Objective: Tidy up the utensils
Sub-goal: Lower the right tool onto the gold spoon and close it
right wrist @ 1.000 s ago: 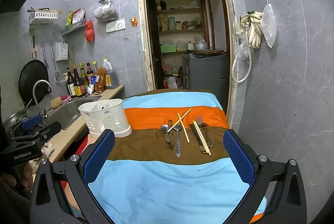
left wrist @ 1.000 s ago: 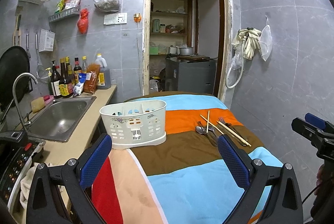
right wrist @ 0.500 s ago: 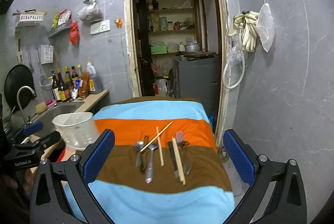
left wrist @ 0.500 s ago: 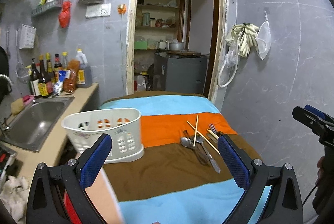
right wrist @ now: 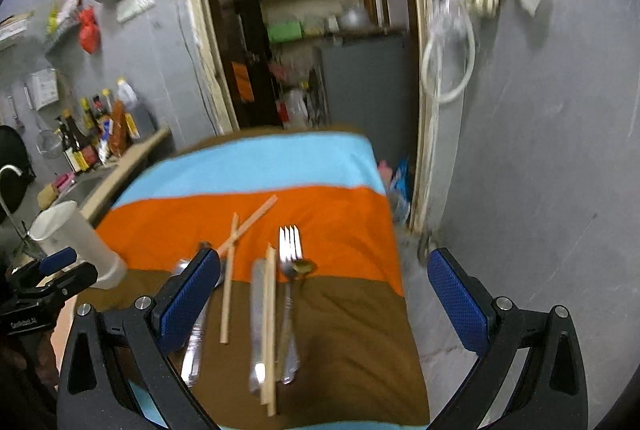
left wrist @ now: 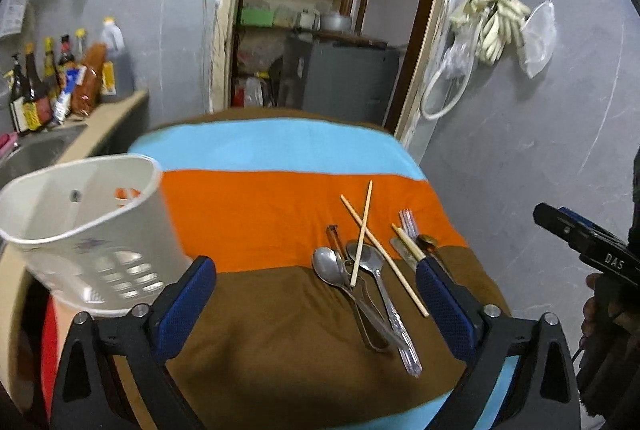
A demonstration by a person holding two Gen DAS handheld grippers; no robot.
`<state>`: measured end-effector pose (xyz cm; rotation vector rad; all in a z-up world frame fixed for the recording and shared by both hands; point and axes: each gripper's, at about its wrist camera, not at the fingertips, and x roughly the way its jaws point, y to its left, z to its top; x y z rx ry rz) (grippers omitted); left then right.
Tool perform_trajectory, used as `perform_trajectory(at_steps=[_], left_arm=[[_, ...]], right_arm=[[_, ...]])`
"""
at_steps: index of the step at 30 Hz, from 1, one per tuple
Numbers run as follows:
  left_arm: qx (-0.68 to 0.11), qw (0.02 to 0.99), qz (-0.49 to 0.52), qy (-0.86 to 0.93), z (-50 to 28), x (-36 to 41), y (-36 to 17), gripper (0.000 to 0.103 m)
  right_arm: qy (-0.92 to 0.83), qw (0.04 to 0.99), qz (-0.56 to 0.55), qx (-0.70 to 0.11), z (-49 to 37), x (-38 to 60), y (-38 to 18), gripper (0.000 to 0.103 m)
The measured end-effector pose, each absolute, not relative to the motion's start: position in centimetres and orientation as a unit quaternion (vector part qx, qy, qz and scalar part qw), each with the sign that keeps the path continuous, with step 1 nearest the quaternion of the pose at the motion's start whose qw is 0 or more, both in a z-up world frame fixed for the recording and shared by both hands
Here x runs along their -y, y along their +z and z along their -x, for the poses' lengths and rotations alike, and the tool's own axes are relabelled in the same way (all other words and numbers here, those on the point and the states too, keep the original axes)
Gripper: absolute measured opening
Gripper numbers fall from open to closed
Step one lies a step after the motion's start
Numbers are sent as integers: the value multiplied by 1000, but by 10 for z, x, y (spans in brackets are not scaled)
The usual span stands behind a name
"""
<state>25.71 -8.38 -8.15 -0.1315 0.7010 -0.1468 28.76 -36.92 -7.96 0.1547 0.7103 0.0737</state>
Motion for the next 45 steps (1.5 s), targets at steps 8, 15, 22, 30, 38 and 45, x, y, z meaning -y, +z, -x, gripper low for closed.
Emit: perform_trajectory(at_steps=[8, 15, 22, 30, 38, 45], left_arm=[[-413, 903, 94, -76, -311, 90, -130, 59], [-457, 876, 128, -88, -344, 85, -163, 35], [-478, 860, 138, -112, -358, 85, -170, 21], [-505, 842, 132, -134, -369, 91, -172, 12], [-489, 855, 128, -120, -357, 90, -154, 3], [-441, 886, 109, -92, -323, 79, -125, 3]], right_arm=[[103, 894, -92, -426, -335, 357, -148, 59], [142, 864, -95, -474, -354, 335, -188, 39], [148, 849, -105, -496, -366, 332, -195, 15], [162, 831, -129, -516, -373, 324, -202, 7], [158, 849, -144, -483, -352, 329, -183, 2], [154, 874, -138, -439, -333, 329, -153, 2]])
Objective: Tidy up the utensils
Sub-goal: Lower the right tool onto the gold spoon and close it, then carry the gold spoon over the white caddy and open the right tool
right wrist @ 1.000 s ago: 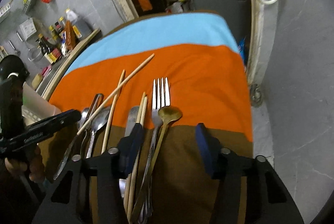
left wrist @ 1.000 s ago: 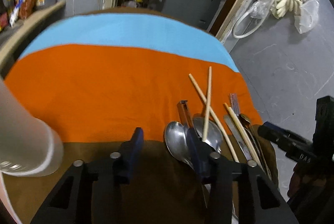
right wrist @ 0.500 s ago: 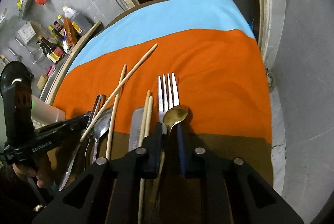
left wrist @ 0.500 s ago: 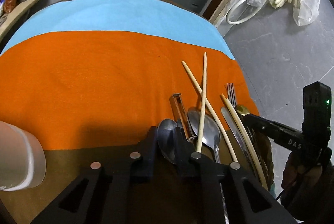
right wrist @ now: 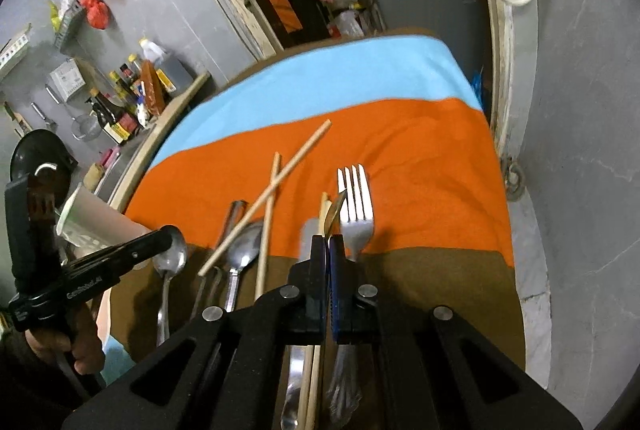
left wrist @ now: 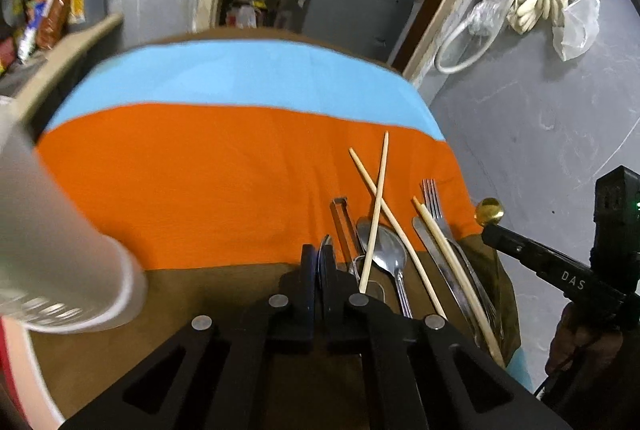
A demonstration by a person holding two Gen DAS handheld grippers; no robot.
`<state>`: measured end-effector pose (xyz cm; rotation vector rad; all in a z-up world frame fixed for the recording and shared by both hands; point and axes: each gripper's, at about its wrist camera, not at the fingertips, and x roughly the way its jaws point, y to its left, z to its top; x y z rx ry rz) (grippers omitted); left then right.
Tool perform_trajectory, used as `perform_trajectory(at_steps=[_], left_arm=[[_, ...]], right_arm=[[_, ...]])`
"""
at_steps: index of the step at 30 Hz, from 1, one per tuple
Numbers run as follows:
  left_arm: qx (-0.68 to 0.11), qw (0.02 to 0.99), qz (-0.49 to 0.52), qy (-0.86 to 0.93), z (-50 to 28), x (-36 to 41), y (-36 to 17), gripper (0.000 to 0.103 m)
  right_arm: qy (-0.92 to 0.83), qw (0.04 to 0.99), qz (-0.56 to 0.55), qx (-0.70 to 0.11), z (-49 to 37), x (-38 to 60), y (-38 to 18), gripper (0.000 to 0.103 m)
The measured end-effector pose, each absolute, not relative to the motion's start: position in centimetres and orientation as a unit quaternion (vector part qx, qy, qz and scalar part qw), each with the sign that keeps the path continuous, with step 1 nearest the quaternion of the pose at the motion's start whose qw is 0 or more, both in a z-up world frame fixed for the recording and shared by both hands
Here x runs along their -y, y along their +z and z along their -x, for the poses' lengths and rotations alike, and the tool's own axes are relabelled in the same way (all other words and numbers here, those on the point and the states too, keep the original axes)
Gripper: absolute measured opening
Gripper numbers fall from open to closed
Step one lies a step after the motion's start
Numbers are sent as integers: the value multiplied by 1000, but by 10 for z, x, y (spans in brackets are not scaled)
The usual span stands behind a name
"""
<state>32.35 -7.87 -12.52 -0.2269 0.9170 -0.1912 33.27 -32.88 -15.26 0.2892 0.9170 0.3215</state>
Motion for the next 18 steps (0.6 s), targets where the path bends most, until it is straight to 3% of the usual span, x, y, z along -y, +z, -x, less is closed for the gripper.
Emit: perform_trajectory(at_steps=[10, 18], left_arm=[[-307, 947, 82, -48, -272, 40, -42, 3], [-225, 972, 67, -4, -249, -47, 23, 3]], right_arm=[[142, 928, -140, -314, -291, 295, -69, 2], [190, 947, -156, -206, -290, 213, -1, 2]])
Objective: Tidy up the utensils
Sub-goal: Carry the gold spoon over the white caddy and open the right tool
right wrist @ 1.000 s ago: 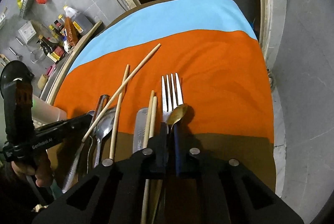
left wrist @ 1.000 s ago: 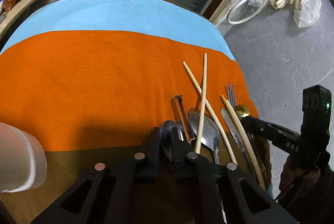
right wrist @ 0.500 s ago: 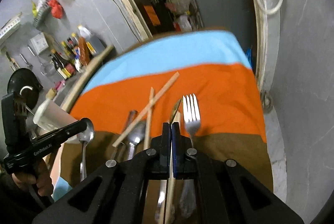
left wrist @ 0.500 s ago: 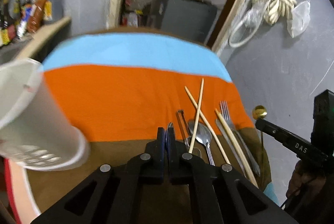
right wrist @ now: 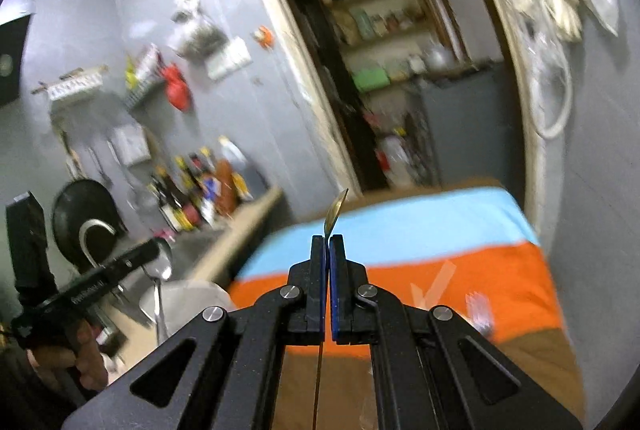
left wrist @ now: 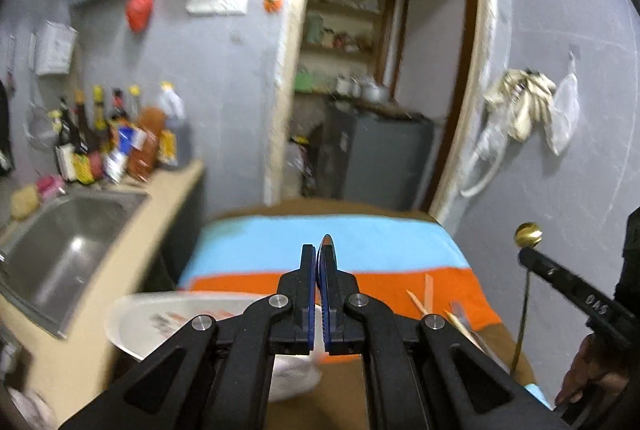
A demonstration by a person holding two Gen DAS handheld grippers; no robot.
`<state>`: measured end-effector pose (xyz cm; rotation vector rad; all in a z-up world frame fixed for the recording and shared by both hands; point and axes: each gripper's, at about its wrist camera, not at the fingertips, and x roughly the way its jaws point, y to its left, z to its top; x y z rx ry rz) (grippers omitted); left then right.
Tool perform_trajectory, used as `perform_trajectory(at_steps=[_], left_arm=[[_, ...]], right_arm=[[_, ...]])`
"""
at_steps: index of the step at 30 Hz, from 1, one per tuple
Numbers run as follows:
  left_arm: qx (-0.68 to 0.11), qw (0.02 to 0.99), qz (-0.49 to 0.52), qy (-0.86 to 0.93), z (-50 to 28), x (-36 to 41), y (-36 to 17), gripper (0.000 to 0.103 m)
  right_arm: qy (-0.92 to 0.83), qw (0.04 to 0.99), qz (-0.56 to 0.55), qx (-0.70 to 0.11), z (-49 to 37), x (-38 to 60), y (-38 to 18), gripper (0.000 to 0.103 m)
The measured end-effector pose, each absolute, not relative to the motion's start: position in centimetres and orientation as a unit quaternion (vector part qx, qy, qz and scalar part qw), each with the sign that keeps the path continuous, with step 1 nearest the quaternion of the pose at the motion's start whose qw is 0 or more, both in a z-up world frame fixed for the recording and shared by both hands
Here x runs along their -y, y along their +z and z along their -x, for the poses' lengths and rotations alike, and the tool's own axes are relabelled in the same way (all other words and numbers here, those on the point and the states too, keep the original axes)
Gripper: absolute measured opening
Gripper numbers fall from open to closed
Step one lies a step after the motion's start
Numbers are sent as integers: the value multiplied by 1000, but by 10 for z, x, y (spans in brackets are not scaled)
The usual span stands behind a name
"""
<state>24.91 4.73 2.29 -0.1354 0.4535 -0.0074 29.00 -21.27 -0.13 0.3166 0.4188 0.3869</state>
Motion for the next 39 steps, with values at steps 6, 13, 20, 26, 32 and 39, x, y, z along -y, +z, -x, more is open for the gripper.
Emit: perform_trajectory(at_steps=[6, 13, 20, 26, 32, 39], left_arm=[[-193, 977, 65, 60, -249, -124, 42, 3], [-166, 979, 60, 103, -258, -175, 36, 3], [-158, 981, 41, 102, -271, -179, 5, 3], [-160, 983, 19, 91, -274, -167, -21, 3], [-161, 983, 0, 90, -272, -160, -34, 3], [-205, 977, 22, 47, -264, -162, -31, 6]], right_arm=[[210, 954, -162, -142, -301, 140, 22, 2], [208, 954, -182, -112, -315, 84, 6, 2], [203, 960, -147, -123, -320, 50, -28, 2], [201, 964, -106, -139, -320, 40, -43, 2], [209, 959, -96, -163, -319, 38, -52, 2], [213, 950, -101, -203, -311, 47, -55, 31]])
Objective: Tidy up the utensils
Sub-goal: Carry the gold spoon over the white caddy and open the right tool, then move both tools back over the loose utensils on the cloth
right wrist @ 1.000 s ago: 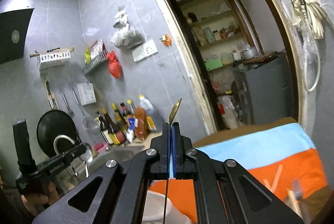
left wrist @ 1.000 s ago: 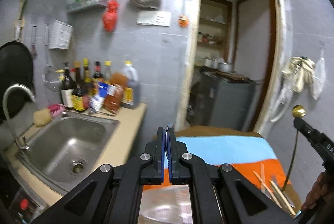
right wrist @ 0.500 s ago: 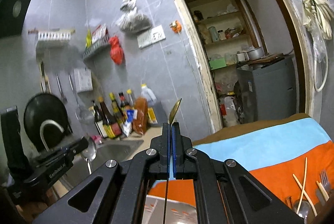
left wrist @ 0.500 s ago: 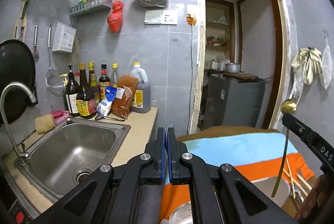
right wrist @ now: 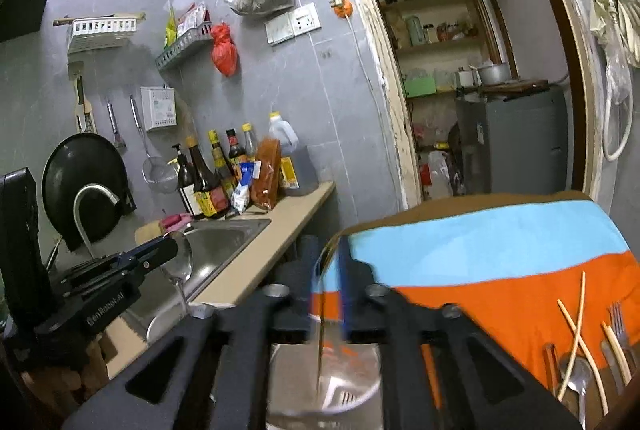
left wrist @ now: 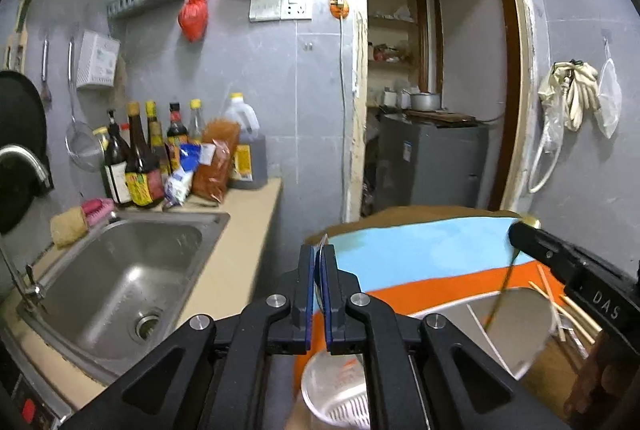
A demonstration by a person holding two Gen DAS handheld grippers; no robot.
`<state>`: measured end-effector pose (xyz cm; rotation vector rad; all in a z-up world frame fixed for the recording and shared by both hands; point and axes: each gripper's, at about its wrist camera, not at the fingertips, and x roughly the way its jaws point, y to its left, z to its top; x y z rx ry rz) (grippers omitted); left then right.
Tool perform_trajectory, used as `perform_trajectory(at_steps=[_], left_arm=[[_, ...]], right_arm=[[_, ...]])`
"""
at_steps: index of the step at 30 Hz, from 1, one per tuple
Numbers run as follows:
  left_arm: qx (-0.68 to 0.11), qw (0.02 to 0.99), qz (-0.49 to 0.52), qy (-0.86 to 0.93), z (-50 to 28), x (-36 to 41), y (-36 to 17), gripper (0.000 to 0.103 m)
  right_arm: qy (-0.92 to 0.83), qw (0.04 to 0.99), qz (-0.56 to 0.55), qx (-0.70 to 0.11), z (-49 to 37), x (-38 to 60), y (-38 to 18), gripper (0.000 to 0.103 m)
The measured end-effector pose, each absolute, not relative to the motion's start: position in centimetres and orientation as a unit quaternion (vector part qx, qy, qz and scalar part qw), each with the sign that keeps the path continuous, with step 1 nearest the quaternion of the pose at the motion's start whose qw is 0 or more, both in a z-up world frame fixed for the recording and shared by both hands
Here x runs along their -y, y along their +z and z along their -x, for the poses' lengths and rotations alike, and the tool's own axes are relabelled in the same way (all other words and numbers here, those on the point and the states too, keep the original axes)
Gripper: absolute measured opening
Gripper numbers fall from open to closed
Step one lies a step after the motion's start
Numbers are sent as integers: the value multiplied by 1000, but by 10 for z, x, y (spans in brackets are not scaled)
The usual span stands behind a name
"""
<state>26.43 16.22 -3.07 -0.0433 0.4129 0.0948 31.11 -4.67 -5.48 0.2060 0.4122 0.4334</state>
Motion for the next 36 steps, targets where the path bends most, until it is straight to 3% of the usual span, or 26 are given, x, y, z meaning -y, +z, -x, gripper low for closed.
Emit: perform_trajectory(at_steps=[4, 6, 9, 14, 23, 29, 36], left_arm=[[-225, 971, 76, 16, -258, -172, -27, 40], [-225, 969, 99, 9, -255, -176, -25, 42], [-233, 967, 102, 8, -253, -171, -18, 45], [-219, 970, 108, 3, -247, -158, -2, 60], [-177, 980, 94, 3, -237, -110, 25, 88], [-161, 984, 79, -3, -234, -73, 34, 99], [-159, 985, 64, -25, -236, -27, 35, 101]], right_arm=[[213, 948, -106, -209, -305, 56, -49, 35], [206, 950, -112, -207, -302, 64, -43, 37], [192, 954, -117, -199, -296, 78, -32, 50], [170, 962, -111, -182, -284, 104, -12, 69], [124, 977, -79, -154, -262, 163, 18, 94], [102, 982, -57, -146, -252, 197, 34, 101], [81, 984, -52, -150, -245, 240, 41, 101]])
